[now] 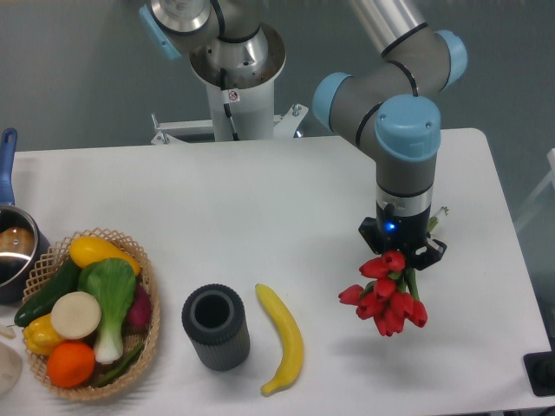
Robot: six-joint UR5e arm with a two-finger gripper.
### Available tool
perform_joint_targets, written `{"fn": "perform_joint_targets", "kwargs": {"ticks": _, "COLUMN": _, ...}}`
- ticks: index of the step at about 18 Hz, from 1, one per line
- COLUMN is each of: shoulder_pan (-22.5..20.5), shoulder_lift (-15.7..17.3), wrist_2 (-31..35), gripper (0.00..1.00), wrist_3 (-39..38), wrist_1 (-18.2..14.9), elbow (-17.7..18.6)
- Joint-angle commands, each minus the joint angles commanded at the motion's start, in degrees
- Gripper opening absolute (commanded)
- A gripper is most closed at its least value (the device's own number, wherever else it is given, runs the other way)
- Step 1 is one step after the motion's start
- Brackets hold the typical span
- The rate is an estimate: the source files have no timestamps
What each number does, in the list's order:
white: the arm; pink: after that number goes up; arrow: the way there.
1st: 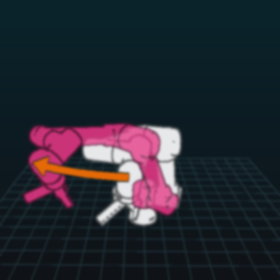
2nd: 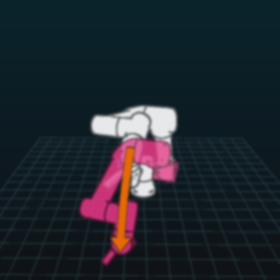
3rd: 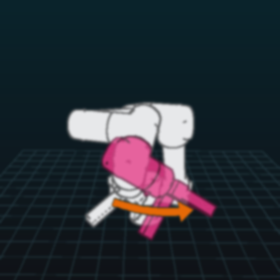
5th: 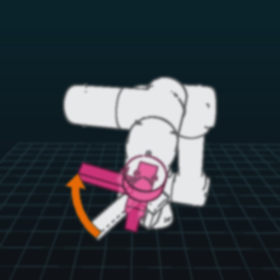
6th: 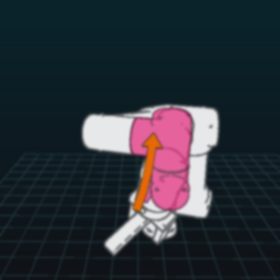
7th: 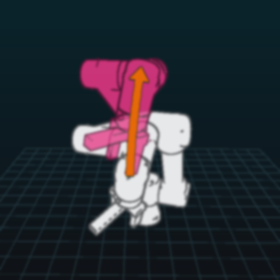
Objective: Place the flowers on the table
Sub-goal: 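Lower the held red tulips toward the table beside the banana, then open the gripper to release the tulips onto the table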
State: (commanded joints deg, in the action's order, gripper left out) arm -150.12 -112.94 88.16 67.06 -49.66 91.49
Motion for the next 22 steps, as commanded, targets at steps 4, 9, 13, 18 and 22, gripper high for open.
{"fn": "perform_joint_targets", "kwargs": {"ticks": 4, "shoulder_pan": 1.2, "shoulder_lift": -1.1, "wrist_2": 0.0, "gripper": 0.00, "wrist_3": -0.3, "wrist_1": 0.0, "elbow": 0.7}}
{"fn": "perform_joint_targets", "kwargs": {"ticks": 9, "shoulder_pan": 2.1, "shoulder_lift": -2.3, "wrist_2": -0.1, "gripper": 0.31, "wrist_3": -0.1, "wrist_1": 0.2, "elbow": 2.6}}
{"fn": "perform_joint_targets", "kwargs": {"ticks": 13, "shoulder_pan": 2.1, "shoulder_lift": -2.5, "wrist_2": 0.0, "gripper": 1.00, "wrist_3": 0.0, "wrist_1": 0.3, "elbow": 3.3}}
{"fn": "perform_joint_targets", "kwargs": {"ticks": 18, "shoulder_pan": 1.6, "shoulder_lift": -2.3, "wrist_2": 0.2, "gripper": 1.00, "wrist_3": -0.2, "wrist_1": 0.5, "elbow": 3.1}}
{"fn": "perform_joint_targets", "kwargs": {"ticks": 22, "shoulder_pan": -1.0, "shoulder_lift": -1.9, "wrist_2": -0.8, "gripper": 1.00, "wrist_3": 0.1, "wrist_1": 1.5, "elbow": 2.8}}
